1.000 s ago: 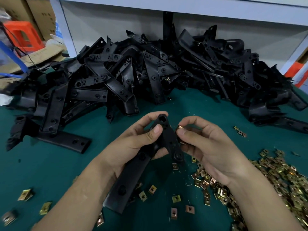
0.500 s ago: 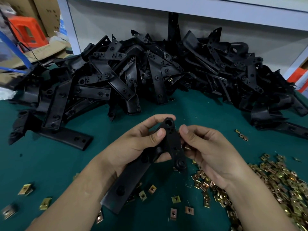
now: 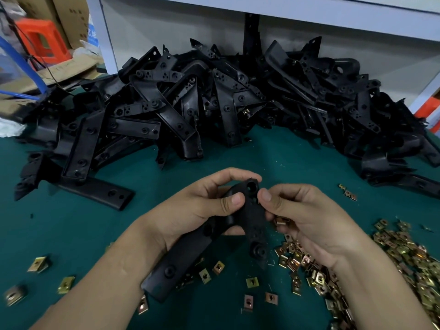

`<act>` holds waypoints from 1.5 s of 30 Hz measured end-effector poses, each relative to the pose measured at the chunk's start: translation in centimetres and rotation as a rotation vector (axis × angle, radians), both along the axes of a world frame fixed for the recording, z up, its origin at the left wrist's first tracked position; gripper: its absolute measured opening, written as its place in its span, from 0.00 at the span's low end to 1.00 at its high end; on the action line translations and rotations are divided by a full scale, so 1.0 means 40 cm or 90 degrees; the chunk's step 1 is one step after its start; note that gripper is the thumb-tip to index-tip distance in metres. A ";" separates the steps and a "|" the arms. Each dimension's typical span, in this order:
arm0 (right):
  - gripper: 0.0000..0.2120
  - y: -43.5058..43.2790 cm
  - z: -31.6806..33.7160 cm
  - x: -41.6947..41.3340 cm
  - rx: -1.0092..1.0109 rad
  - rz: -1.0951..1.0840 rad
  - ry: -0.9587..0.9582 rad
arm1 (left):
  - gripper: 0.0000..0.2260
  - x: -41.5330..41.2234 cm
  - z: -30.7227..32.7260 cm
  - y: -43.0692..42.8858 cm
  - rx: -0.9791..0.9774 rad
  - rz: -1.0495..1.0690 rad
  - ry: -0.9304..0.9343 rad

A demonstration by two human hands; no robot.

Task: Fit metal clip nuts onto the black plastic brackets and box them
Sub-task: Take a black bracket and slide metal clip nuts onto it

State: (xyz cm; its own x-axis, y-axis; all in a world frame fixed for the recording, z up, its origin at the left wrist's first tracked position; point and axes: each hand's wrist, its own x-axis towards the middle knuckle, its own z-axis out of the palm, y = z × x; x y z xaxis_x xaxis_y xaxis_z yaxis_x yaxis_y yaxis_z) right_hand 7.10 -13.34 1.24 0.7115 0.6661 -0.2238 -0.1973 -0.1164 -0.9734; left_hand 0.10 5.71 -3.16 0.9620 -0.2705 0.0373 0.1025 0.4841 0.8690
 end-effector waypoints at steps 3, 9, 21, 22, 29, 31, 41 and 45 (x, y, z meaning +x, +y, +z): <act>0.10 -0.008 -0.004 0.007 -0.012 0.016 -0.008 | 0.13 0.000 -0.001 0.002 0.031 -0.011 0.001; 0.11 -0.003 -0.024 0.004 -0.040 0.058 0.024 | 0.15 -0.004 -0.006 0.002 0.106 -0.027 -0.015; 0.18 0.016 -0.068 0.036 0.100 -0.201 0.172 | 0.11 0.025 -0.001 0.023 -0.104 0.219 0.177; 0.17 0.014 -0.073 0.039 0.107 -0.203 0.173 | 0.10 0.029 -0.003 0.026 -0.115 0.223 0.191; 0.16 0.010 -0.098 0.040 -0.253 -0.075 -0.328 | 0.12 0.047 -0.009 0.045 -0.152 0.294 0.236; 0.17 0.018 -0.108 0.034 -0.320 -0.018 -0.452 | 0.08 0.042 -0.007 0.048 -0.178 0.310 0.233; 0.08 0.028 -0.121 0.020 -0.310 -0.008 -0.529 | 0.05 0.024 0.009 0.036 -0.167 0.309 0.219; 0.09 0.032 -0.110 0.019 -0.216 -0.044 -0.481 | 0.12 0.025 0.009 0.037 -0.160 0.289 0.203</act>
